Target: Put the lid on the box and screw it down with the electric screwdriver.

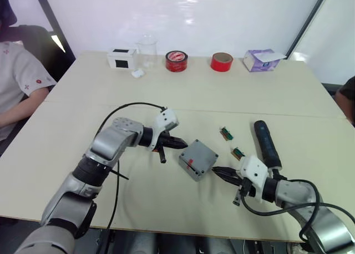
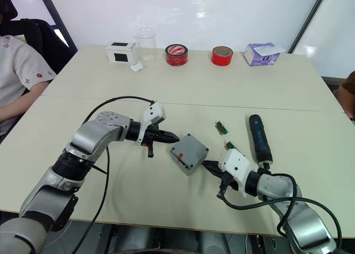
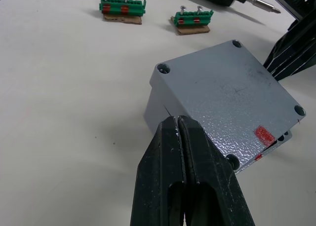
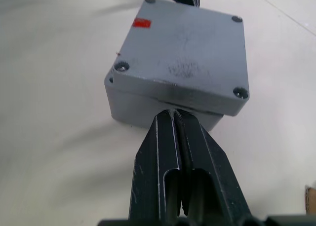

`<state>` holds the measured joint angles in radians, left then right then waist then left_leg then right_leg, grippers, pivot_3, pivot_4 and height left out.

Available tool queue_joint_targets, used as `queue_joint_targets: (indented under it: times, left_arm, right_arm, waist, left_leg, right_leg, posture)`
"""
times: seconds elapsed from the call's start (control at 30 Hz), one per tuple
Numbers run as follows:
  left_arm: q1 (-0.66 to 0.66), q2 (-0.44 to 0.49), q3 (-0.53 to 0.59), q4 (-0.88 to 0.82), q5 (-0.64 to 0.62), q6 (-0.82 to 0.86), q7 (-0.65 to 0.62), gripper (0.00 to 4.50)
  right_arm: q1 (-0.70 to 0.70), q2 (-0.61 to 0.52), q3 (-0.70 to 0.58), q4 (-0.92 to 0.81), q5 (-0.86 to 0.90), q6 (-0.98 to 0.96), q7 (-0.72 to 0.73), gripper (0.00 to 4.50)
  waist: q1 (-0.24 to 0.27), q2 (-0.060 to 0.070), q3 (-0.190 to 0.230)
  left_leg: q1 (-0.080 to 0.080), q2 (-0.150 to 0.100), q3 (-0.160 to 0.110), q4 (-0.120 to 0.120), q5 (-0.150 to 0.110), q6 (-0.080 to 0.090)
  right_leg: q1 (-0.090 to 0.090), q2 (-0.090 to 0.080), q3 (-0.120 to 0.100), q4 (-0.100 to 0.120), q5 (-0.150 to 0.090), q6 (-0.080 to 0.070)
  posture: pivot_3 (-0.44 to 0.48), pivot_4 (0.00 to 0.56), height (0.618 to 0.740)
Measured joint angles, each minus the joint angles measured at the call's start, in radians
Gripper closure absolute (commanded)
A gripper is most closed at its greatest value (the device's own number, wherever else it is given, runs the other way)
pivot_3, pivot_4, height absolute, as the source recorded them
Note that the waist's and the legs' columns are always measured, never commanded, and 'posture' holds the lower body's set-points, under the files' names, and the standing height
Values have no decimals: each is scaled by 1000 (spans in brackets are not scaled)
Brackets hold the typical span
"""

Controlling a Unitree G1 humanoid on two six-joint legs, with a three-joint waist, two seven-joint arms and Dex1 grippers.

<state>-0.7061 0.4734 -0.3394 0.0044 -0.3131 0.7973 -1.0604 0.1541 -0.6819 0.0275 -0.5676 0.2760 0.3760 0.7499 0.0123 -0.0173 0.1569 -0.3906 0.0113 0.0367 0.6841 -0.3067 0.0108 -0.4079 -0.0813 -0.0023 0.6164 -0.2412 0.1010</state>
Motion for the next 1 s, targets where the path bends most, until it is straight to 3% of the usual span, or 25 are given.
queue_joint_targets:
  times: [1.0]
  left_arm:
    - [7,27,-32,-28,31,-18,-1,4500]
  right_arm:
    - [-53,-4,4,-66,64,144,5,4452]
  waist:
    - [0,0,0]
  left_leg:
    - [0,0,0,0,0,0]
  right_leg:
    - [0,0,0,0,0,0]
  posture:
    - [0,150,740]
